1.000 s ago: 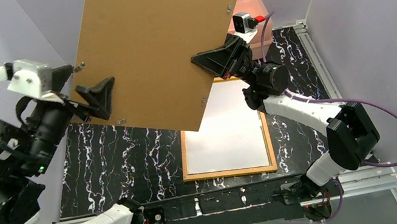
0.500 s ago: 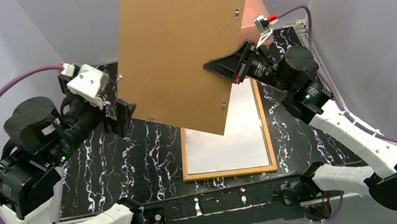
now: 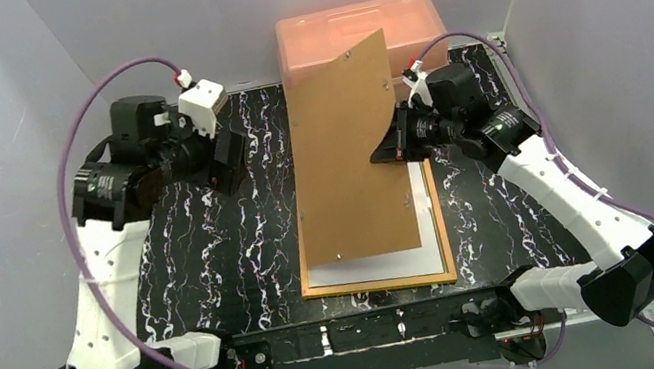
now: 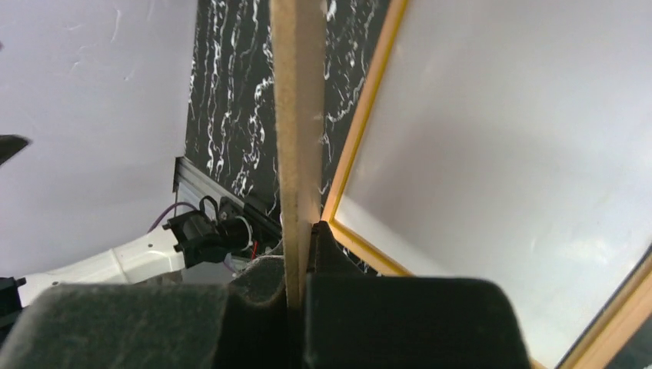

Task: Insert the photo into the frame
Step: Place the photo frame item in the photo frame.

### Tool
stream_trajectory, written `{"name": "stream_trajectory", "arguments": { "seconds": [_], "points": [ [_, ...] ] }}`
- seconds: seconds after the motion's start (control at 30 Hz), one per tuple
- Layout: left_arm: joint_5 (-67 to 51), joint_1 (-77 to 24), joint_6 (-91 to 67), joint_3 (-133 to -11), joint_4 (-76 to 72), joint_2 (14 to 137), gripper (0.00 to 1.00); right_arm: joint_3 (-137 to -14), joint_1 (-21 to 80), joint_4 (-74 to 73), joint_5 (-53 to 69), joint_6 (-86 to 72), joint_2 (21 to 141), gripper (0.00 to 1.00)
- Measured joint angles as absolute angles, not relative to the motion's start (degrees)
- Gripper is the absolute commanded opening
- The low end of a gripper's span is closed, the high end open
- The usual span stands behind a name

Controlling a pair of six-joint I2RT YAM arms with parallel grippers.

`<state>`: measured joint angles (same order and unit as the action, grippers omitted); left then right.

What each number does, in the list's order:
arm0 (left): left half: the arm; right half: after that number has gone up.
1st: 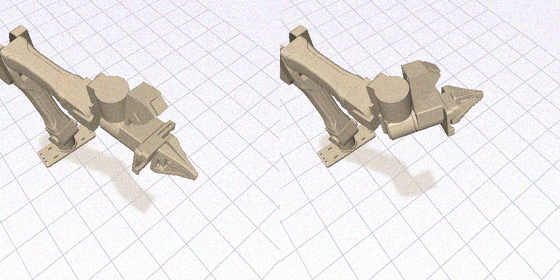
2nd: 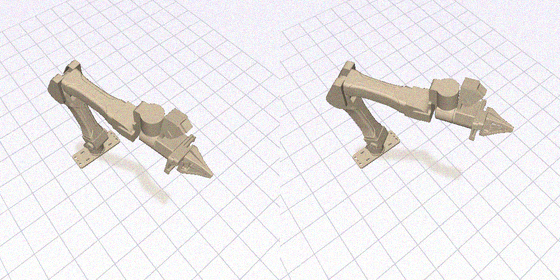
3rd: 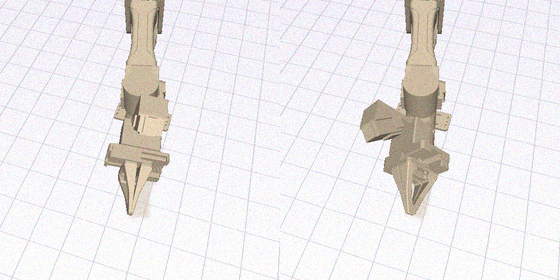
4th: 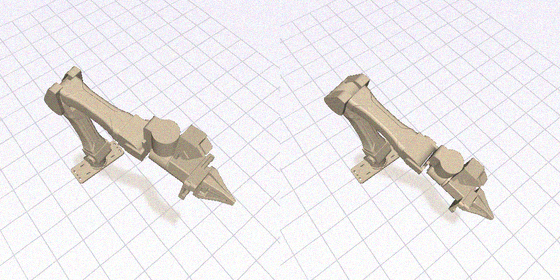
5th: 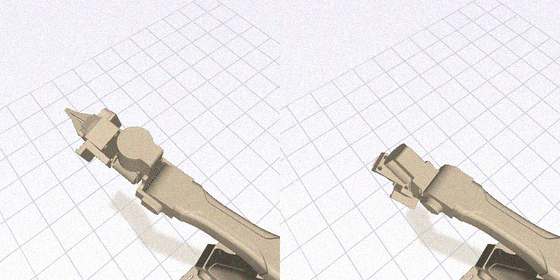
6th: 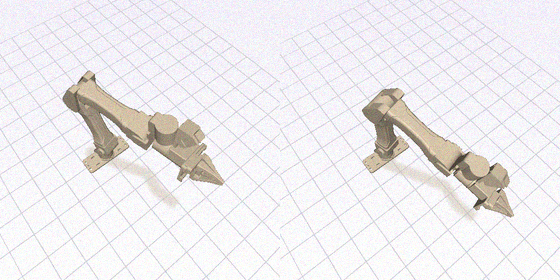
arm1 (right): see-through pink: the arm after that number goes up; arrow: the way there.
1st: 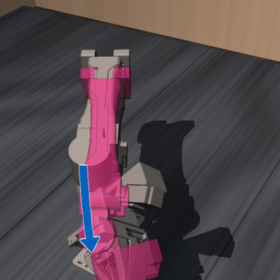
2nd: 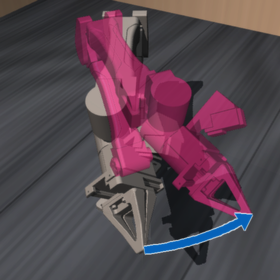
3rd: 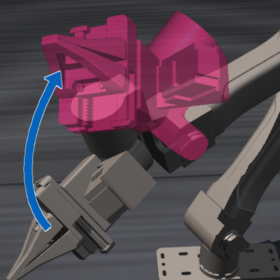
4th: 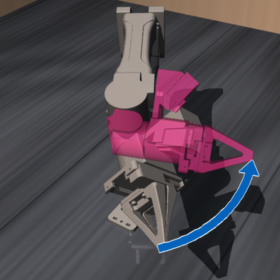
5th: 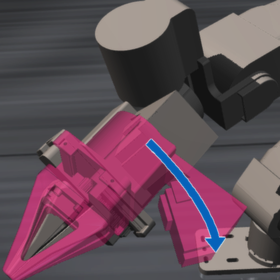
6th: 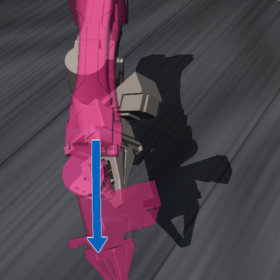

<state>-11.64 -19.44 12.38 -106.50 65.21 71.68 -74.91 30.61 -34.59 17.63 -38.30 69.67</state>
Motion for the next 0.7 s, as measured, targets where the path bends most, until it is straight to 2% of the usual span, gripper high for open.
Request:
{"name": "stream_trajectory", "arguments": {
  "seconds": [0.3,0.53,0.7],
  "points": [
    [-14.63,-16.16,12.51,-86.08,57.84,71.77,0.97,-72.58,23.24,-37.98,25.50,-38.54,69.82,0.01],
    [-15.59,-15.49,13.30,-74.50,51.31,71.99,0.81,-67.05,20.99,-36.36,28.14,-38.50,69.91,0.01],
    [-17.39,-15.46,13.30,-72.64,48.36,75.48,0.79,-63.33,20.62,-34.06,29.63,-38.15,70.89,0.01]
  ]
}}
